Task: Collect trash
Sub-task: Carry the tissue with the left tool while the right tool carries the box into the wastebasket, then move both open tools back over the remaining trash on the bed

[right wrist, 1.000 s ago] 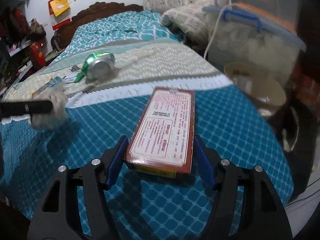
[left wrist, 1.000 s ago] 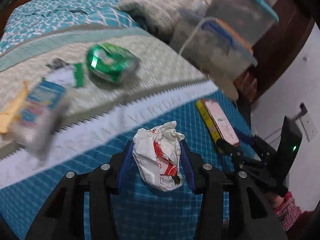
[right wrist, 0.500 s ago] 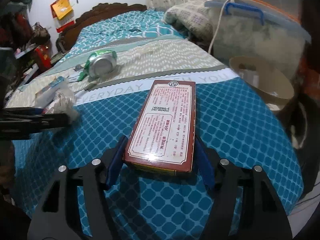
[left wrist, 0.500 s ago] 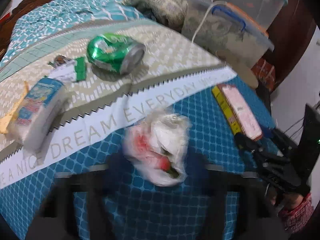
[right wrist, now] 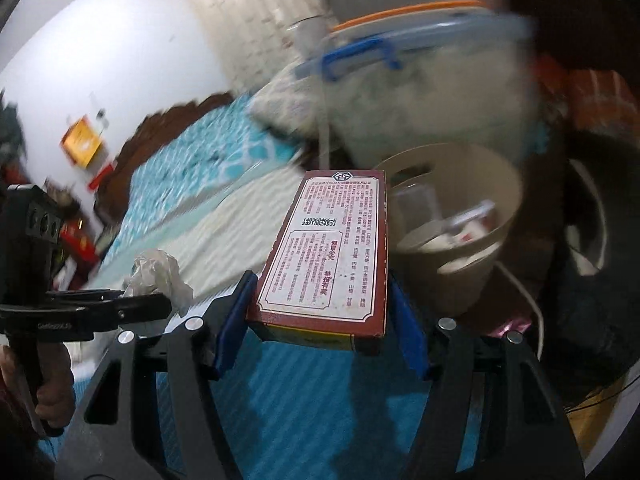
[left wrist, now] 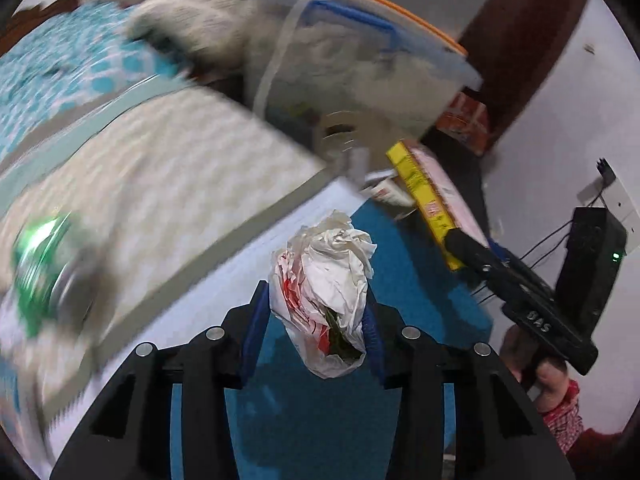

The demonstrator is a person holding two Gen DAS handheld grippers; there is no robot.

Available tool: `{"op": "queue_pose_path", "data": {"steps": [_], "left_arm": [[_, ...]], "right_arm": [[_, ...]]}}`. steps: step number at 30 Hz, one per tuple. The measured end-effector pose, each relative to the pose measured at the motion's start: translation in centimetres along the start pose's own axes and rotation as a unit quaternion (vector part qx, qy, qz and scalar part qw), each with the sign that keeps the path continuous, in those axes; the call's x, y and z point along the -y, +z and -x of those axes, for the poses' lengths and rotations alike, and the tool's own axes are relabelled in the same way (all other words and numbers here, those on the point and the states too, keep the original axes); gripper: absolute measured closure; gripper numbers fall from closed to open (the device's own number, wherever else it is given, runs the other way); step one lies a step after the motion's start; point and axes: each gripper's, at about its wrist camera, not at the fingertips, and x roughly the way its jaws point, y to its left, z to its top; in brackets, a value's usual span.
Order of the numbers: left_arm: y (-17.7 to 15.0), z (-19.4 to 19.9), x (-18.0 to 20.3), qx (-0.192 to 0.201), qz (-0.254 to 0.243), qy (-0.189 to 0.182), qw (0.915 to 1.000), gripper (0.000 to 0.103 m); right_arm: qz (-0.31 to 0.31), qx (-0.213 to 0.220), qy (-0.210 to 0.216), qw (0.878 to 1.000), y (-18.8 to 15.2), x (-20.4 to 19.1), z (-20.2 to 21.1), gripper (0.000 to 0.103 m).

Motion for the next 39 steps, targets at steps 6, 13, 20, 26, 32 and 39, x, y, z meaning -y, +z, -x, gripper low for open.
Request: {"op": "queue_pose_path", "data": {"steps": [6, 13, 20, 26, 32, 39], "left_arm": [[7.7, -6.7, 5.3, -0.021, -0.041, -0.010, 0.9989, 0.061], [12.0, -13.5, 6.6, -0.043, -0.024, -0.003, 0.9988, 0.058], [12.8, -16.5, 6.7, -0.043, -0.013, 0.059, 0.9973, 0.035], [10.9, -13.2, 5.8, -0.015, 0.008, 0.034, 0.9993, 0.035], [5.8, -7.4, 4.8, 0.015, -0.004, 0.026, 0.9996, 0.035], [-0.8, -2.2, 0.2, 0.021, 0.043, 0.046, 0.9978, 0.035]], "right_arm": [[-0.085, 0.008, 0.000, 0.996, 4.5, 7.4, -2.1, 0.038], [-0.094, 0.002, -0.007, 0.996, 7.7, 11.0, -5.3, 0.037], [-0.090, -0.018, -0.026, 0.995, 8.5, 12.5, -8.2, 0.024], [-0.109, 0.017, -0.017, 0.994, 7.3, 12.3, -5.9, 0.024], [-0.106, 0.007, 0.015, 0.994, 6.3, 10.0, -4.6, 0.025], [-0.070, -0.016, 0.075, 0.995, 5.5, 4.1, -4.4, 0.046]]}}
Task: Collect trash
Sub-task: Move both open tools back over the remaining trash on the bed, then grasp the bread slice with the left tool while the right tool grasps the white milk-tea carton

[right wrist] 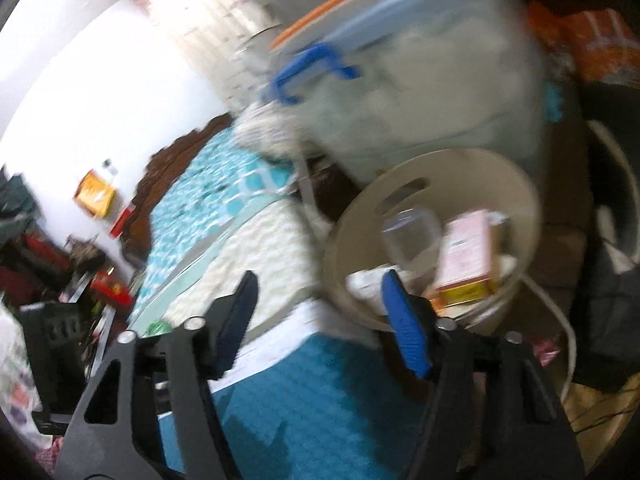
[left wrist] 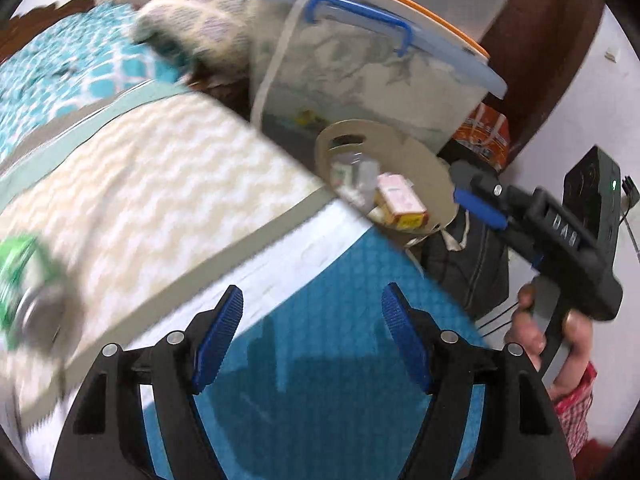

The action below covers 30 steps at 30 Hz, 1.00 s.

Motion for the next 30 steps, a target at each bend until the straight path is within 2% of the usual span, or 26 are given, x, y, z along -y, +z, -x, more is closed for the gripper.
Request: {"op": "queue_pose_path", "data": {"steps": [4, 7, 10, 11, 14, 16, 18, 19, 20, 21, 25, 28, 30], "left_arm": [[-4.4, 3.7, -4.4, 0.017, 0.022, 0.040, 0.9988, 0.035], [-7.7, 6.8, -8.0, 0.024, 0.051, 0.065, 0.9963, 0.035], [-10.9, 10.7, -11.9, 0.046, 0.095, 0.094, 0.9900, 0.035], [-12.1, 12.5, -13.6, 0.058, 0.112, 0.118, 0.9849, 0.035], [-14.4, 15.9, -17.7, 0.081, 0.167, 0.150, 0.9710, 0.035], [-16.1, 18.2, -21.5, 0.099, 0.224, 0.166, 0.9553, 0.036], [-17.4, 19.9, -24.3, 0.111, 0.269, 0.167, 0.9421, 0.039], [-17.9, 20.5, -25.6, 0.120, 0.289, 0.160, 0.9363, 0.044], [-18.1, 20.7, -26.5, 0.123, 0.298, 0.157, 0.9337, 0.047], [-18.0, 20.8, -27.3, 0.122, 0.304, 0.153, 0.9325, 0.047], [-17.0, 19.3, -28.4, 0.111, 0.287, 0.136, 0.9419, 0.056], [-16.3, 17.0, -28.6, 0.087, 0.278, 0.091, 0.9521, 0.056], [-16.5, 15.9, -27.8, 0.080, 0.277, 0.073, 0.9548, 0.056]], "right_arm": [[0.048, -0.041, 0.028, 0.998, -1.9, -4.6, -2.1, 0.058], [0.080, -0.080, 0.046, 0.993, -4.1, -8.5, -4.4, 0.058], [0.106, -0.112, 0.069, 0.986, -6.2, -12.1, -6.2, 0.058], [0.112, -0.121, 0.076, 0.983, -6.7, -13.1, -6.7, 0.058], [0.136, -0.155, 0.106, 0.973, -9.0, -17.0, -8.5, 0.058], [0.152, -0.176, 0.123, 0.965, -10.8, -19.3, -9.5, 0.058], [0.166, -0.199, 0.138, 0.956, -12.4, -21.6, -10.8, 0.058], [0.174, -0.210, 0.144, 0.951, -13.4, -22.8, -11.3, 0.058], [0.182, -0.221, 0.151, 0.946, -14.4, -24.1, -11.7, 0.058], [0.191, -0.230, 0.156, 0.941, -15.3, -25.3, -12.2, 0.058], [0.202, -0.250, 0.163, 0.933, -17.7, -27.8, -13.2, 0.056], [0.190, -0.265, 0.160, 0.932, -18.9, -28.6, -14.3, 0.056], [0.188, -0.263, 0.154, 0.934, -19.1, -28.5, -14.2, 0.056]]}}
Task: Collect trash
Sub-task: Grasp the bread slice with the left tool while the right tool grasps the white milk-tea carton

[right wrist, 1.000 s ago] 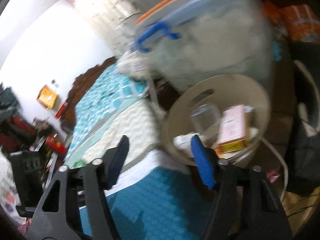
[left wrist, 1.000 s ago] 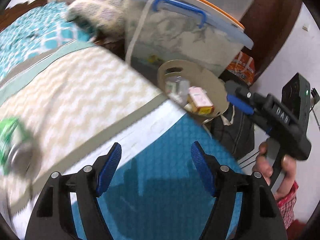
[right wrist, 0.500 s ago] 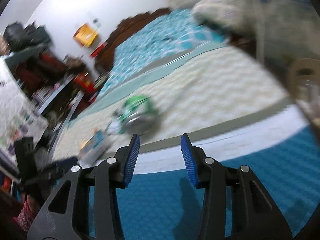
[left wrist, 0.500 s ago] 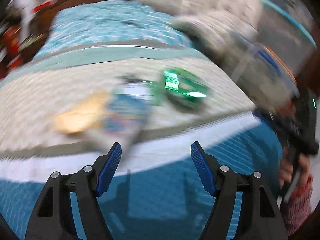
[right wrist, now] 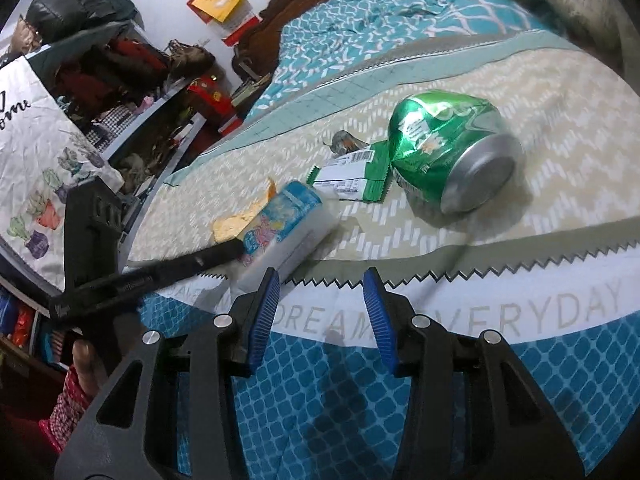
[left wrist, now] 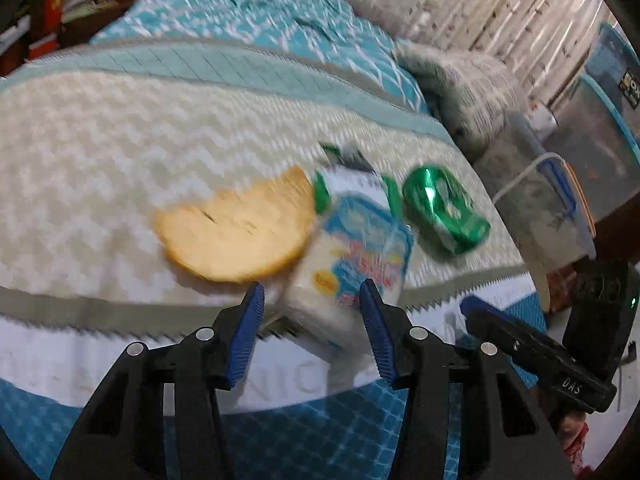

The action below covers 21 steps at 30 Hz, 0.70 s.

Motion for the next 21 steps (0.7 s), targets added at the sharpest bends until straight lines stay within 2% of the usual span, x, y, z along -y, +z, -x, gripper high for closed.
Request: {"op": "queue_pose_path", "data": {"steps": [3, 5, 8, 9, 10, 11, 12, 13, 14, 17, 18, 20, 21], "left_arm": [[-1.7, -0.2, 1.9, -0.029, -0.020, -0.068, 0.9970, 0.057], [-2.4, 0.6, 2.5, -0.023, -0.034, -0.078, 0.9961, 0.055], [-1.8, 2.2, 0.6, 0.009, 0.001, -0.053, 0.9986, 0.054], [-1.2, 2.9, -0.8, 0.027, 0.023, -0.027, 0.9990, 0.053], [-0.7, 3.4, -2.0, 0.041, 0.040, 0.003, 0.9983, 0.044], [-0.2, 3.7, -2.8, 0.047, 0.053, 0.027, 0.9971, 0.037], [0.3, 3.7, -4.2, 0.050, 0.075, 0.055, 0.9944, 0.037], [0.6, 3.7, -5.1, 0.046, 0.090, 0.060, 0.9930, 0.037], [1.0, 3.2, -6.4, 0.036, 0.115, 0.052, 0.9914, 0.038], [1.9, 1.8, -7.9, 0.016, 0.148, 0.033, 0.9883, 0.041], [2.1, 1.6, -7.8, 0.021, 0.147, 0.035, 0.9883, 0.042], [3.0, 0.7, -7.1, 0.011, 0.137, 0.023, 0.9902, 0.051], [3.2, 0.5, -7.1, 0.006, 0.134, 0.019, 0.9908, 0.052]], "right_arm": [[-0.011, 0.017, -0.011, 1.000, -0.2, 0.7, 1.0, 0.056], [-0.026, 0.024, -0.013, 0.999, -0.2, 1.4, 1.3, 0.056], [-0.045, 0.026, -0.014, 0.999, -0.2, 2.3, 1.4, 0.052], [-0.046, 0.027, -0.014, 0.998, -0.3, 2.3, 1.4, 0.045], [-0.044, 0.029, -0.014, 0.999, -0.4, 2.1, 1.3, 0.039], [-0.040, 0.030, -0.014, 0.999, -0.4, 1.8, 1.3, 0.036], [-0.030, 0.030, -0.016, 0.999, -0.5, 1.4, 1.2, 0.034], [-0.020, 0.029, -0.018, 0.999, -0.5, 0.9, 0.9, 0.032], [-0.014, 0.027, -0.020, 0.999, -0.5, 0.5, 0.6, 0.031], [-0.007, 0.017, -0.020, 1.000, -0.4, -0.2, -0.3, 0.028], [-0.007, 0.014, -0.021, 1.000, -0.5, -0.3, -0.6, 0.027], [-0.005, 0.007, -0.024, 1.000, -0.4, -0.7, -1.3, 0.023], [-0.002, 0.003, -0.027, 1.000, -0.3, -1.0, -1.7, 0.021]]}}
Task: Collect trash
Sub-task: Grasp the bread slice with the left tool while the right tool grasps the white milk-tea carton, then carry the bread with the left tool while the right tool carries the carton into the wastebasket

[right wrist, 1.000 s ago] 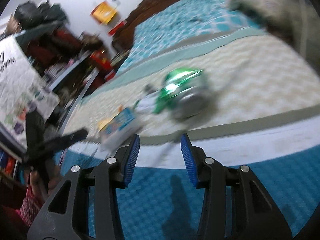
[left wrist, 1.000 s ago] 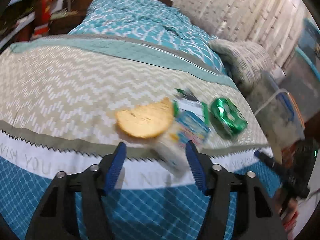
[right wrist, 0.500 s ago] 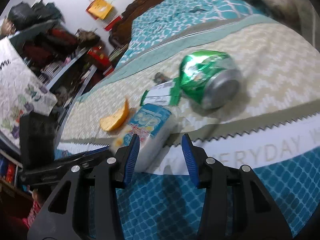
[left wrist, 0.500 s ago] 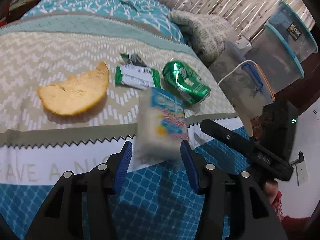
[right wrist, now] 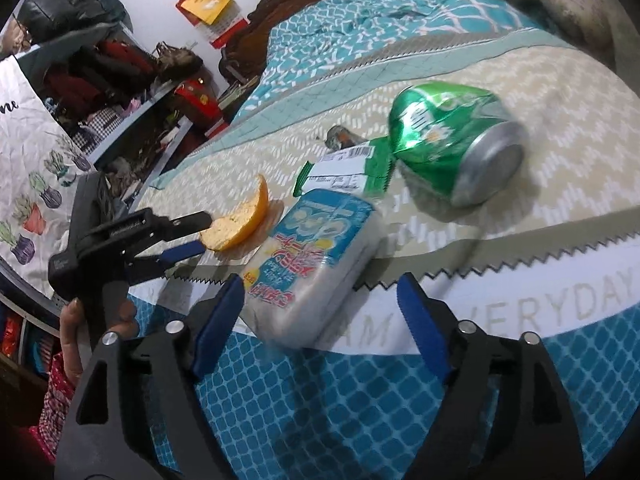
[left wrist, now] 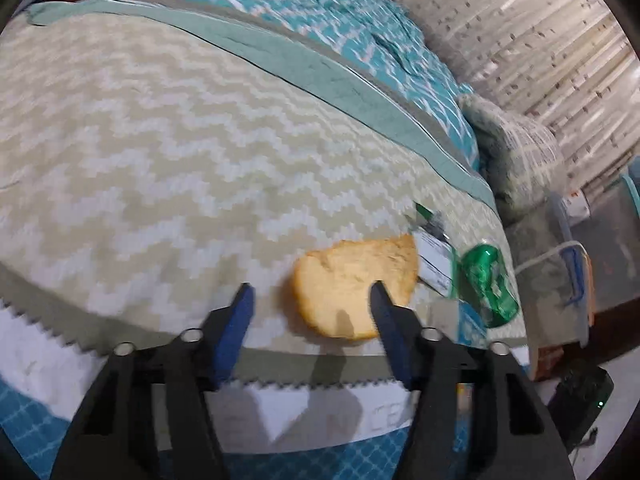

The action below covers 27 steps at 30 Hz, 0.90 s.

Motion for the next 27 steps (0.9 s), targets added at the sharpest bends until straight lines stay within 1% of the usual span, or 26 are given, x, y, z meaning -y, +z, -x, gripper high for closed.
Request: {"op": "queue_pose_path", "data": {"steps": [1, 2, 3, 4, 5, 6, 9, 11, 13, 14, 16, 19, 22, 27], "left_arm": [[0.0, -0.3, 0.6, 0.005, -0.009, 0.009, 0.9999, 0.054], [0.2, -0.6, 0.9, 0.003, -0.017, 0.012, 0.9998, 0.060], [-0.1, -1.0, 1.3, 0.002, -0.029, 0.018, 0.9994, 0.064], [-0.3, -1.3, 1.5, -0.002, -0.033, 0.020, 0.9992, 0.078], [-0.4, -1.7, 1.7, -0.009, -0.034, 0.017, 0.9992, 0.093], [-0.8, -2.1, 1.8, -0.021, -0.029, 0.001, 0.9994, 0.094], [-1.8, -1.8, 2.5, -0.018, -0.033, -0.008, 0.9992, 0.096], [-2.5, -1.6, 3.1, -0.022, -0.036, -0.023, 0.9988, 0.097], [-3.4, -1.6, 3.7, -0.033, -0.038, -0.034, 0.9981, 0.097], [-3.8, -1.6, 4.0, -0.035, -0.042, -0.033, 0.9979, 0.097], [-4.3, -1.4, 4.3, -0.036, -0.047, -0.033, 0.9977, 0.097], [-5.0, -0.7, 4.4, -0.037, -0.039, -0.054, 0.9971, 0.097], [-5.5, 0.2, 4.6, -0.036, -0.039, -0.068, 0.9962, 0.098], [-6.8, 1.8, 4.7, -0.038, -0.042, -0.086, 0.9947, 0.098]], "right_arm": [[0.004, -0.006, -0.004, 1.000, 0.1, -0.3, -0.5, 0.020], [0.008, -0.010, -0.009, 1.000, 0.2, -0.5, -0.9, 0.019], [0.011, -0.015, -0.013, 1.000, 0.4, -0.7, -1.3, 0.018], [0.015, -0.021, -0.018, 1.000, 0.4, -0.8, -1.8, 0.016], [0.023, -0.017, -0.024, 0.999, 0.5, -1.2, -2.1, 0.014], [0.032, -0.019, -0.032, 0.999, 0.5, -1.6, -2.4, 0.012], [0.053, -0.019, -0.046, 0.997, 0.4, -2.4, -2.9, 0.011], [0.066, -0.019, -0.048, 0.997, 0.2, -2.7, -2.9, 0.014], [0.073, -0.018, -0.040, 0.996, 0.0, -2.7, -2.7, 0.027], [0.072, -0.017, -0.037, 0.997, -0.1, -2.6, -2.4, 0.030], [0.063, -0.008, -0.030, 0.998, -0.1, -2.2, -1.3, 0.046], [0.037, 0.003, -0.006, 0.999, -0.3, -1.2, 0.5, 0.060], [0.014, 0.013, 0.017, 1.000, -1.0, -0.3, 2.4, 0.065], [-0.004, 0.037, 0.037, 0.999, -2.0, 0.5, 5.1, 0.069]]}}
